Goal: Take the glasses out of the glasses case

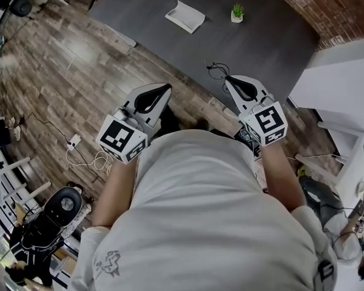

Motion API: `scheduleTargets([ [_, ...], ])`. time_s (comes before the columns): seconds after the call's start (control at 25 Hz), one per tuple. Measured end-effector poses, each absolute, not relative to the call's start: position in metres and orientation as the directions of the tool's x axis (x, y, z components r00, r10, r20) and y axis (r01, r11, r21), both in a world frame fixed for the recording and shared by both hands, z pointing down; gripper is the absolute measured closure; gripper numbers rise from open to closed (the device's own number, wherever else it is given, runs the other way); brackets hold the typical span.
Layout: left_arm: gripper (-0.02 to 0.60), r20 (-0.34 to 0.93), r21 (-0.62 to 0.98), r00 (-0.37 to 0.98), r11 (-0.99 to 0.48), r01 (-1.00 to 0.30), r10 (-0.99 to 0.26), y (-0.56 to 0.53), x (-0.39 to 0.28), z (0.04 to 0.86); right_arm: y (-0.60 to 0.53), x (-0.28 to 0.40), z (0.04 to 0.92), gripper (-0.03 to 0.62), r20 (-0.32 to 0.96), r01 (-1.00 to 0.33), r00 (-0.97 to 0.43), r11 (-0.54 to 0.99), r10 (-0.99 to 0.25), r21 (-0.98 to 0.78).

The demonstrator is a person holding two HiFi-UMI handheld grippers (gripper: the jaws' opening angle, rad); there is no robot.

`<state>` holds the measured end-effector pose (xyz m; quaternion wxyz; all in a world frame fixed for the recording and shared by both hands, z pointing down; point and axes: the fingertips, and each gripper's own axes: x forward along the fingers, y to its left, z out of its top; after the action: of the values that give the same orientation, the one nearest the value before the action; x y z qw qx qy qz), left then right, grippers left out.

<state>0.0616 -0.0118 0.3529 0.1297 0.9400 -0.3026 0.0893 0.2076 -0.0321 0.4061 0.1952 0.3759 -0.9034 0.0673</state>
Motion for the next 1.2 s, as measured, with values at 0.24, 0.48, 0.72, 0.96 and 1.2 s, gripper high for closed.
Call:
scheduleTargets([
  [0.24,0.57,0.269,0.2,0.766,-0.744,-0.637,-0.584,0.031,0.085,0.36,0.0,0.232,0.412,0.577,0.392,-0.675,-0.676,0.738,-0.624,0.01],
  [0.48,0.571,0.284,0.186,0.747,-0.73,-0.657,-0.601,0.06,0.091,0.355,0.024,0.241,0.41,0.577,0.379,-0.663,-0.693,0.749,-0.613,-0.003],
  [0.72,0.57,0.284,0.169,0.746,-0.735,-0.657,-0.602,0.079,0.087,0.351,0.044,0.238,0.4,0.577,0.35,-0.673,-0.692,0.739,-0.632,0.003],
  [0.96,0.571,0.277,0.15,0.763,-0.758,-0.635,-0.584,0.107,0.076,0.349,0.071,0.22,0.396,0.577,0.333,-0.68,-0.689,0.733,-0.643,0.008],
  [1.2,0.571,0.256,0.159,0.764,-0.754,-0.638,-0.592,0.139,0.048,0.345,0.105,0.195,0.388,0.577,0.324,-0.678,-0.692,0.735,-0.645,0.017],
])
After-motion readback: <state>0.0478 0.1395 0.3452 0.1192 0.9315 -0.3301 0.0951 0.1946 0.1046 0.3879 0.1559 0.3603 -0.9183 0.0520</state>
